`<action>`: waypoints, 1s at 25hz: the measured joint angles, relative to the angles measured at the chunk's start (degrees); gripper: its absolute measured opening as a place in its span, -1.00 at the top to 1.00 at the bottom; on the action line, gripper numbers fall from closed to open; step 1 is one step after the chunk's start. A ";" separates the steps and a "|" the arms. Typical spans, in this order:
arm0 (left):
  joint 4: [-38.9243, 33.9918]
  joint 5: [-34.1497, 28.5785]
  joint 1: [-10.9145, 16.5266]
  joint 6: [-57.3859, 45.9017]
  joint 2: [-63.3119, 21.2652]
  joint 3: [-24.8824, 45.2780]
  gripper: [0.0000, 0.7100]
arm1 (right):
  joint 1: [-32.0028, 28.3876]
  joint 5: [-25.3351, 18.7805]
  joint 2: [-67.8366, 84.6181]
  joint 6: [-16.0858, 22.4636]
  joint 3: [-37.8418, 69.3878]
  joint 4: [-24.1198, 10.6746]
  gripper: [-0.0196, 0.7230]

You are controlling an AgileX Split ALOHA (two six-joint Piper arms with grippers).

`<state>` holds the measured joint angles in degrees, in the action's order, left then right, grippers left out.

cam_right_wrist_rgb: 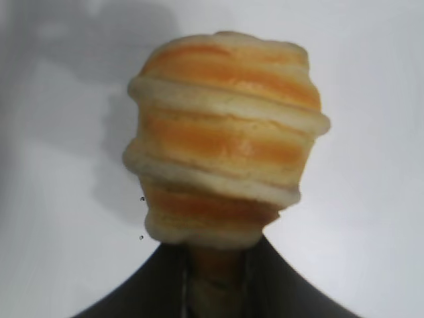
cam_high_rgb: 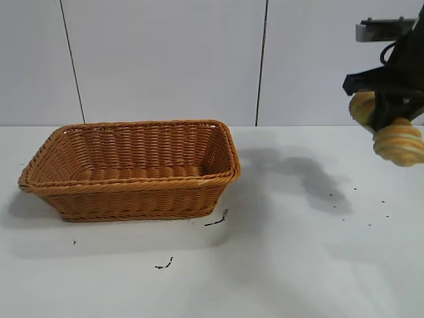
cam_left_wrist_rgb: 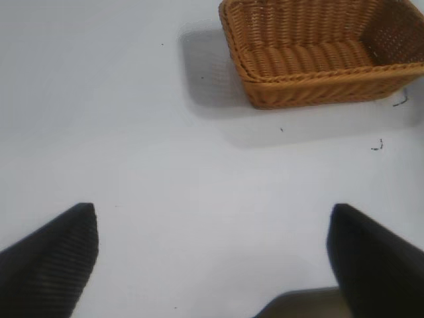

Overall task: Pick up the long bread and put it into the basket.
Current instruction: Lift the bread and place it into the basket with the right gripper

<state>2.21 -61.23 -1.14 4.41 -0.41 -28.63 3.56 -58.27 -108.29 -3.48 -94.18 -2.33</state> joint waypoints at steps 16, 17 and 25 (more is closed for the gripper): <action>0.00 0.00 0.00 0.00 0.00 0.00 -0.95 | 17.39 -7.08 -12.32 -1.59 -24.90 0.99 0.69; 0.00 0.00 0.00 0.00 0.00 0.00 -0.95 | 18.75 -6.99 -12.79 -2.14 -25.64 0.99 0.69; 0.00 0.00 0.00 0.00 0.00 0.00 -0.95 | 28.87 -1.49 -14.39 -12.80 -26.37 2.33 0.71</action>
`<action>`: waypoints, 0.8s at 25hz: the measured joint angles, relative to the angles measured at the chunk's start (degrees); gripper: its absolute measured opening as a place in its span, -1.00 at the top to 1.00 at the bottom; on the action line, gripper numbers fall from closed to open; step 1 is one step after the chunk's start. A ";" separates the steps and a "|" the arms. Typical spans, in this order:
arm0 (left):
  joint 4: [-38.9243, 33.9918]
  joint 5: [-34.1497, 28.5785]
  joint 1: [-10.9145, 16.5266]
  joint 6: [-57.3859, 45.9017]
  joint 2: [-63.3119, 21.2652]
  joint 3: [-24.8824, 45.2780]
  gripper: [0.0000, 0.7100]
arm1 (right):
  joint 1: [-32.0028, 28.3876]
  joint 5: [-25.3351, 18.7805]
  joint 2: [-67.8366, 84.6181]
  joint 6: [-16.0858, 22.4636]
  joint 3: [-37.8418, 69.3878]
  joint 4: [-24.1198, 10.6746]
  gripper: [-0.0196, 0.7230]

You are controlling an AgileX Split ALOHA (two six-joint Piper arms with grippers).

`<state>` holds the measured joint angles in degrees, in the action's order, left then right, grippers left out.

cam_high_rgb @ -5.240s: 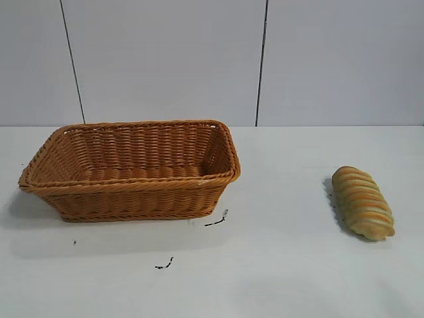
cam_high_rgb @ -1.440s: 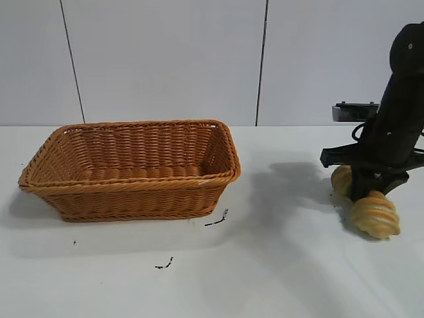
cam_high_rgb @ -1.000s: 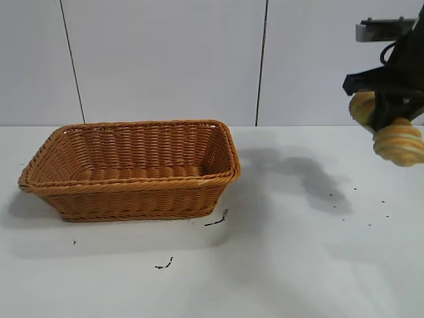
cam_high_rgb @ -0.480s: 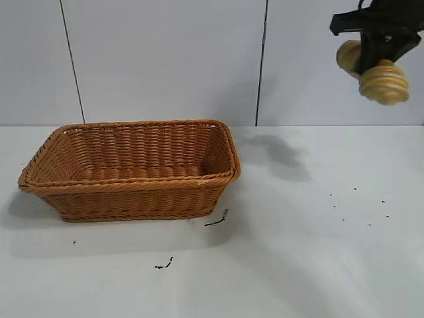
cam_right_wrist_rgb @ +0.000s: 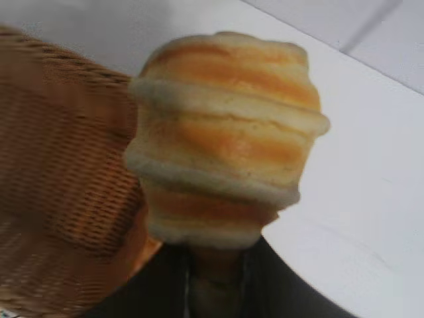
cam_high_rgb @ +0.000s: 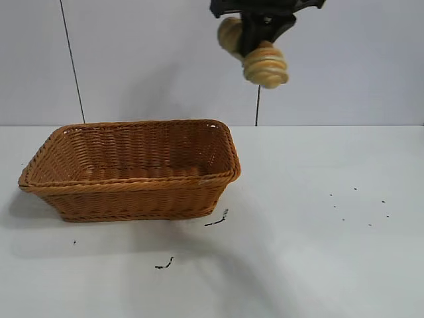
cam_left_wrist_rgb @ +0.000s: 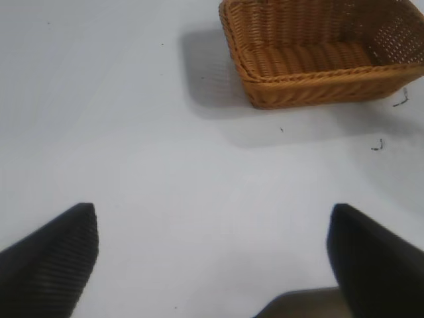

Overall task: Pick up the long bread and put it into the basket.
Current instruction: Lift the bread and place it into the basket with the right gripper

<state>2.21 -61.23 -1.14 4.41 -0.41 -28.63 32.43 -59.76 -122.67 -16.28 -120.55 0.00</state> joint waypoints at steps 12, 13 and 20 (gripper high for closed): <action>0.00 0.00 0.00 0.00 0.00 0.00 -0.95 | 4.03 11.63 -4.61 -47.48 0.00 4.65 0.71; 0.00 0.00 0.00 0.00 0.00 0.00 -0.95 | 4.03 11.97 -5.75 -49.33 0.00 5.99 0.71; 0.00 0.00 0.00 0.00 0.00 0.00 -0.95 | 4.03 16.95 -14.03 -51.69 0.00 9.72 0.71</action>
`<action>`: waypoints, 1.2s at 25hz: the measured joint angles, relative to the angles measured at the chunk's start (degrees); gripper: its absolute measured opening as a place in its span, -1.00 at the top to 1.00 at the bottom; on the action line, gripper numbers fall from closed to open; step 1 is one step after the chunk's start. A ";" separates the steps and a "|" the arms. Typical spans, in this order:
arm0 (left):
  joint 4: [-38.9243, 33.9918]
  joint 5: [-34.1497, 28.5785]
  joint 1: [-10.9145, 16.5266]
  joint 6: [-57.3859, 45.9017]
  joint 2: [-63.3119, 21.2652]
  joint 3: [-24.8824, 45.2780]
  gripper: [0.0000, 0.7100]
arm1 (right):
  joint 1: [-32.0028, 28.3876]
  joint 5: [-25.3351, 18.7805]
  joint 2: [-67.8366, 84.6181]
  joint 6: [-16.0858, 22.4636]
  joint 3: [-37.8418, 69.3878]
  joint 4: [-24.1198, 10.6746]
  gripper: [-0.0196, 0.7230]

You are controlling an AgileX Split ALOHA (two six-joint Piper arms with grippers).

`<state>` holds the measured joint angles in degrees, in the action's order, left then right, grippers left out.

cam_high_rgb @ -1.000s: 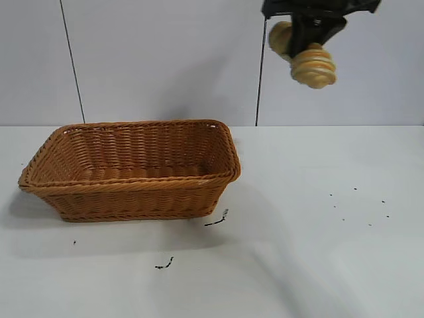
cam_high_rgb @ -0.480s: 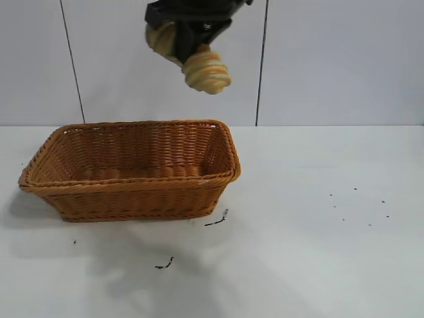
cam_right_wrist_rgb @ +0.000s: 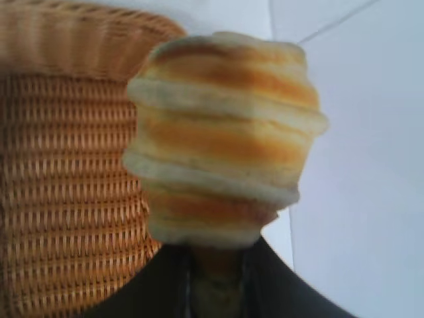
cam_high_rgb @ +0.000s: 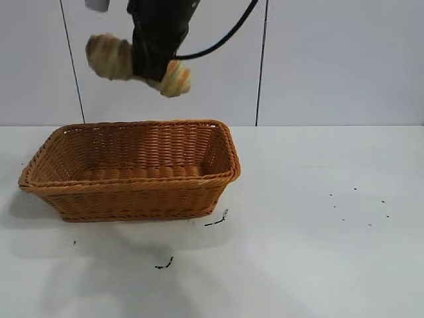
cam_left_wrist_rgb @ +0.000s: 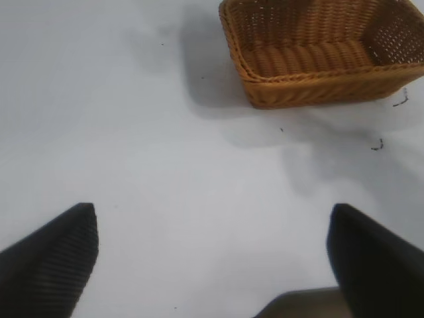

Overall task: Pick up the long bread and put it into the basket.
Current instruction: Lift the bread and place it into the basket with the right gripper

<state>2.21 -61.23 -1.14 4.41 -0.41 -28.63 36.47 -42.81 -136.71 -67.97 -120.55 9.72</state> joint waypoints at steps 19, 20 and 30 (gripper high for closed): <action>0.00 0.00 0.00 0.00 0.00 0.00 -0.95 | -0.05 0.33 0.10 3.00 0.00 3.57 -0.91; 0.00 0.00 0.00 0.00 0.00 0.00 -0.95 | -0.05 0.33 0.63 3.06 0.00 3.87 -0.91; 0.00 0.00 0.00 0.00 0.00 0.00 -0.95 | -0.91 -0.76 7.53 46.42 0.00 0.89 -0.91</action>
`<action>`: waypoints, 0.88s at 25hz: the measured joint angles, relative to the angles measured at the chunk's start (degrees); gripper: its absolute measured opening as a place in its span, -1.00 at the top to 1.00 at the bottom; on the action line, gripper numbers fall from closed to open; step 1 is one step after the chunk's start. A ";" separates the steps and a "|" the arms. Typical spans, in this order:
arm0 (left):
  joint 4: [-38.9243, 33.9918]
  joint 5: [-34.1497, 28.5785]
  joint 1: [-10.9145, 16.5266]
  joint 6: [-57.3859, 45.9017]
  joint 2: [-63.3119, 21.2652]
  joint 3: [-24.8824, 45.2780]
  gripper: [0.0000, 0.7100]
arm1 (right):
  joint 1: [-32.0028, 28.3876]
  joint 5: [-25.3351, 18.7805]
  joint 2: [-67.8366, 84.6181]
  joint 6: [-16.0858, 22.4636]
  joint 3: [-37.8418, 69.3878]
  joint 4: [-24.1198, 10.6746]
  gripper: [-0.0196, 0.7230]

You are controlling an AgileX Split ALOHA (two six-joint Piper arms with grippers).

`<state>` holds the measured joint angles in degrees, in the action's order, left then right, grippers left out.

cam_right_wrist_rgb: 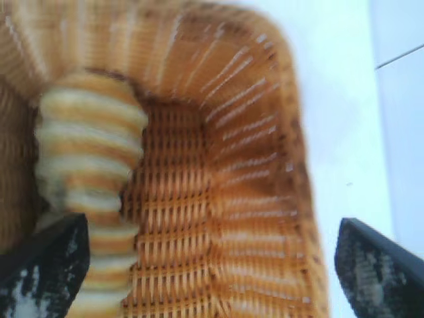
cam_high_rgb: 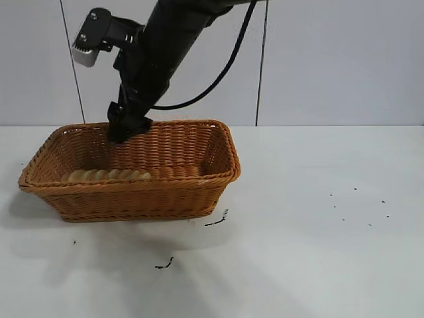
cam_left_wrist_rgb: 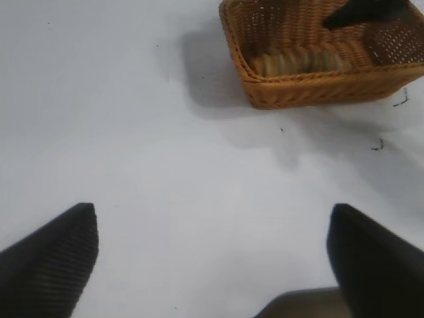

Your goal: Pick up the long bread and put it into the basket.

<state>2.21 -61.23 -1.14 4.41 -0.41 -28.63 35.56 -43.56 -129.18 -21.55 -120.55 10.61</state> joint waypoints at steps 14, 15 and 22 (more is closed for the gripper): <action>0.00 0.00 0.00 0.00 0.00 0.00 -0.95 | -20.11 -8.70 1.74 14.68 0.00 -3.89 -0.91; 0.00 0.00 0.00 0.00 0.00 0.00 -0.95 | -22.48 -9.13 1.74 14.68 0.00 -3.94 -0.91; 0.00 0.00 0.00 0.00 0.00 0.00 -0.95 | -34.14 -11.03 1.74 14.94 0.00 -4.17 -0.91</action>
<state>2.21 -61.23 -1.14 4.41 -0.41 -28.63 1.42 -54.59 -127.44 -6.60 -120.55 6.44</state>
